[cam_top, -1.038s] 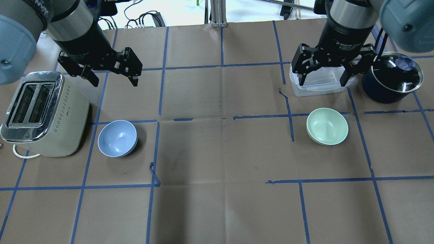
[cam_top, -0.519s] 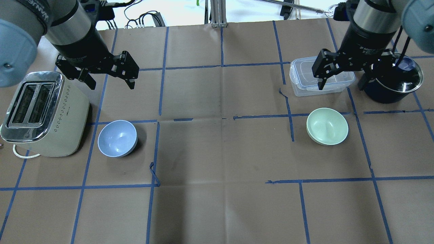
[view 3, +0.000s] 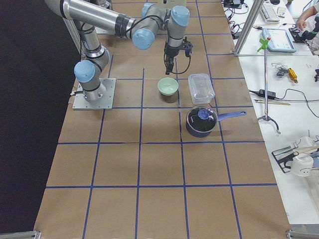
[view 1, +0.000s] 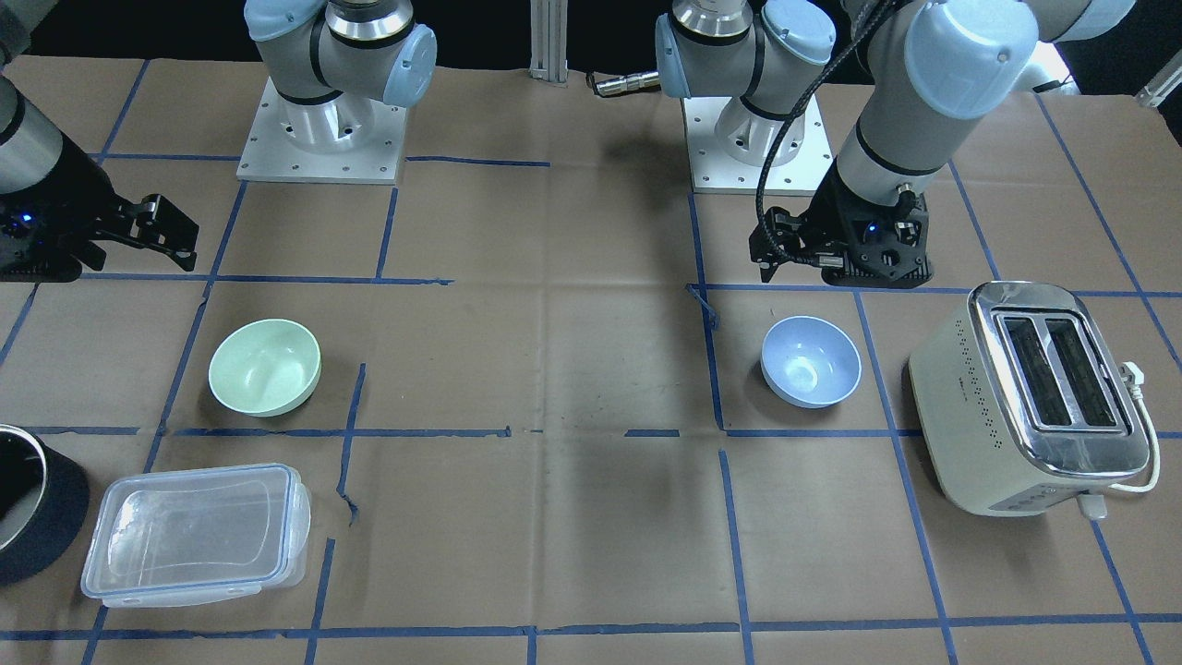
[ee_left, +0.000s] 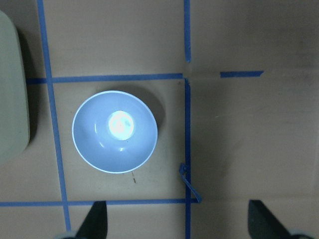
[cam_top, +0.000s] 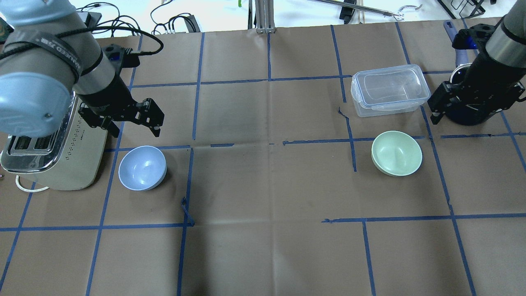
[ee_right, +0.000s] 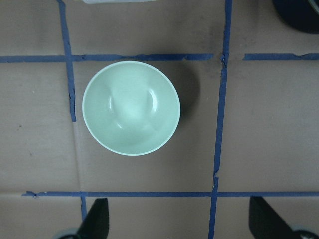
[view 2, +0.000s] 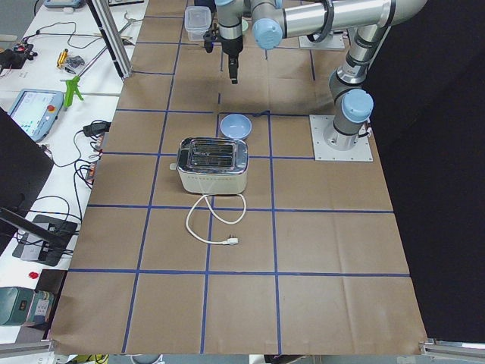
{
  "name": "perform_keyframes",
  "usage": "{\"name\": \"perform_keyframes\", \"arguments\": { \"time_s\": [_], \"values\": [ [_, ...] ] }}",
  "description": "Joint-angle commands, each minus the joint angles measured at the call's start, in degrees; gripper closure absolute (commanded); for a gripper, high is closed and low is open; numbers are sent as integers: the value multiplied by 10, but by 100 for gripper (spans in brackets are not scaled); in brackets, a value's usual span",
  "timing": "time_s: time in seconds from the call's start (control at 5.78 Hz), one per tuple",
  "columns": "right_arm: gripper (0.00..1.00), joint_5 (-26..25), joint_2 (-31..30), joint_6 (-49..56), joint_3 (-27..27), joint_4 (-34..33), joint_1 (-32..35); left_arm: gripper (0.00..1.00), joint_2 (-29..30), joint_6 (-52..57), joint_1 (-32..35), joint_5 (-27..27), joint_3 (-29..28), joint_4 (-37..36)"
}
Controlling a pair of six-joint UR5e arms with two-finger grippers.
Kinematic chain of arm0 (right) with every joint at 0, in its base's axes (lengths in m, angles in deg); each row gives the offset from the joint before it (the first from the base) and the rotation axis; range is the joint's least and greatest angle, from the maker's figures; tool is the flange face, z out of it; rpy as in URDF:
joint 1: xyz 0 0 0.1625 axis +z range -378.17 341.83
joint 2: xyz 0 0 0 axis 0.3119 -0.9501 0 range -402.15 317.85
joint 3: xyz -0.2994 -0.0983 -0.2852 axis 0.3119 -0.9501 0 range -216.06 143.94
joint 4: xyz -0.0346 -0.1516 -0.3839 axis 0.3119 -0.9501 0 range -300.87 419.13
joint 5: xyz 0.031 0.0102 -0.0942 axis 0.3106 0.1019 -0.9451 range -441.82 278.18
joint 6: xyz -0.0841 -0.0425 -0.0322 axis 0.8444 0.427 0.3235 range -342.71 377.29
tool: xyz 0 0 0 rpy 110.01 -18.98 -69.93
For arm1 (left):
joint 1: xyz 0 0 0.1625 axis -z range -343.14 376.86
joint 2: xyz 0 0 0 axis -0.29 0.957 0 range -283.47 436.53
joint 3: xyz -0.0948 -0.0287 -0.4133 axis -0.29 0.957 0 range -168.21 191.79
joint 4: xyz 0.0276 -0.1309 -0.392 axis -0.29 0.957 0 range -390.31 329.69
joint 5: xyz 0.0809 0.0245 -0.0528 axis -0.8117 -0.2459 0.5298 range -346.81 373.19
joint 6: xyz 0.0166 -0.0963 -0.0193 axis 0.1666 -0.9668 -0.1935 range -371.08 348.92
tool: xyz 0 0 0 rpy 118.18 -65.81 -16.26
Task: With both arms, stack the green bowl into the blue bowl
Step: 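Lower left gripper onto blue bowl while right gripper lowers onto green bowl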
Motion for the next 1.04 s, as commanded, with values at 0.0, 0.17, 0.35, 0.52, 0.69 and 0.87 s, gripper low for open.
{"name": "perform_keyframes", "arguments": {
  "time_s": [0.0,0.17,0.35,0.52,0.69,0.87],
  "values": [
    [0,2,6,19,77,-98,-17,2,33,61,-28,0,124,-168],
    [0,2,16,19,125,-165,-17,2,60,73,-34,0,144,-212],
    [0,2,45,19,168,-261,-17,3,74,71,-33,0,151,-213],
    [0,2,80,19,199,-328,-17,8,101,67,-29,0,156,-213],
    [0,3,89,18,213,-334,-16,22,114,70,-23,0,152,-214],
    [10,3,90,18,212,-335,-16,62,116,70,-22,-1,148,-217]
  ]
}}
